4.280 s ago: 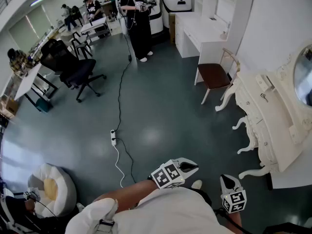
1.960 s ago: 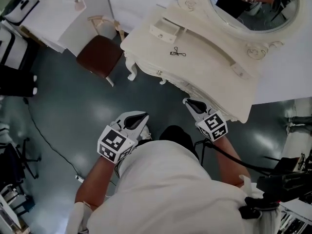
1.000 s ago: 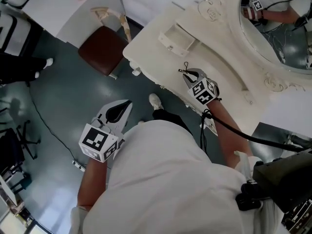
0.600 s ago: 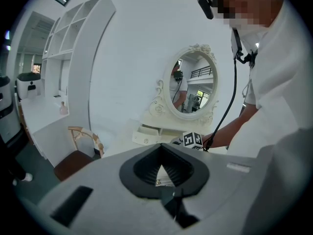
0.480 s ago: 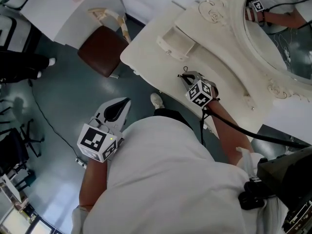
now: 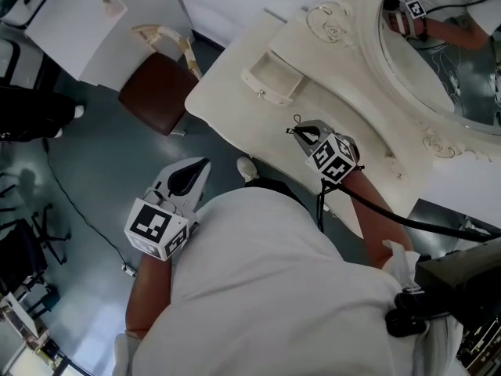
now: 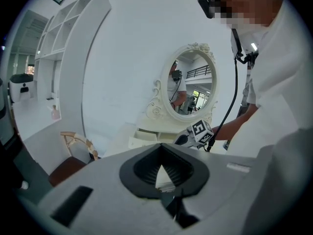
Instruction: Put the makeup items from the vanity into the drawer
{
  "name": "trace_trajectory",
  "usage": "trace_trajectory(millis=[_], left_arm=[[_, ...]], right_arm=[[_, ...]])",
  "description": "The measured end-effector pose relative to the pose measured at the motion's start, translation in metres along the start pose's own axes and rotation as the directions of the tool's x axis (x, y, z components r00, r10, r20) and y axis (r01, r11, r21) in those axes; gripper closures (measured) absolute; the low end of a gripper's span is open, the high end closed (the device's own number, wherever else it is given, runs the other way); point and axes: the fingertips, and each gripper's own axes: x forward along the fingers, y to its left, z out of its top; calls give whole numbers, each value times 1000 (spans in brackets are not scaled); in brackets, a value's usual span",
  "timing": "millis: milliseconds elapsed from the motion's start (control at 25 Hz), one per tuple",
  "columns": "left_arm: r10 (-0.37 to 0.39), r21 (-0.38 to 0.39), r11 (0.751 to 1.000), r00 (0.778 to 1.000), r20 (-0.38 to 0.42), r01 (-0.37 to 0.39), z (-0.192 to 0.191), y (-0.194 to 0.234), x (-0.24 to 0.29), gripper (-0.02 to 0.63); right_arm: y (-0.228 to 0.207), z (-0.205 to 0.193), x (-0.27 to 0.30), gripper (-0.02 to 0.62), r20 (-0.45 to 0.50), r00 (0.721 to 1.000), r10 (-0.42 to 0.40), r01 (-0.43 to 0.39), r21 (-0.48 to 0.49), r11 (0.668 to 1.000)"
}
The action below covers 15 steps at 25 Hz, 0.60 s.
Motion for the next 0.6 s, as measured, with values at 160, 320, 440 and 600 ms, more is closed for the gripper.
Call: trace_trajectory(millis=[160, 320, 440, 600], left_arm=[[-14, 10, 1000, 1000, 8, 14, 6, 1, 6, 604], [-9, 14, 1000, 1000, 9, 9, 8, 4, 7, 604], [6, 10, 1000, 1000, 12, -6, 8, 9, 6, 604], [39, -5, 999, 999, 17, -39, 9, 18, 1, 604]], right_arm=[[-21, 25, -20, 581, 48, 999, -23, 22, 18, 1000], [-44, 47, -25, 581, 94, 995, -32, 30, 26, 999], [-61, 60, -20, 581, 112, 993, -36, 35, 16, 999], [-79, 74, -7, 581, 119, 993, -20, 18, 16, 1000]])
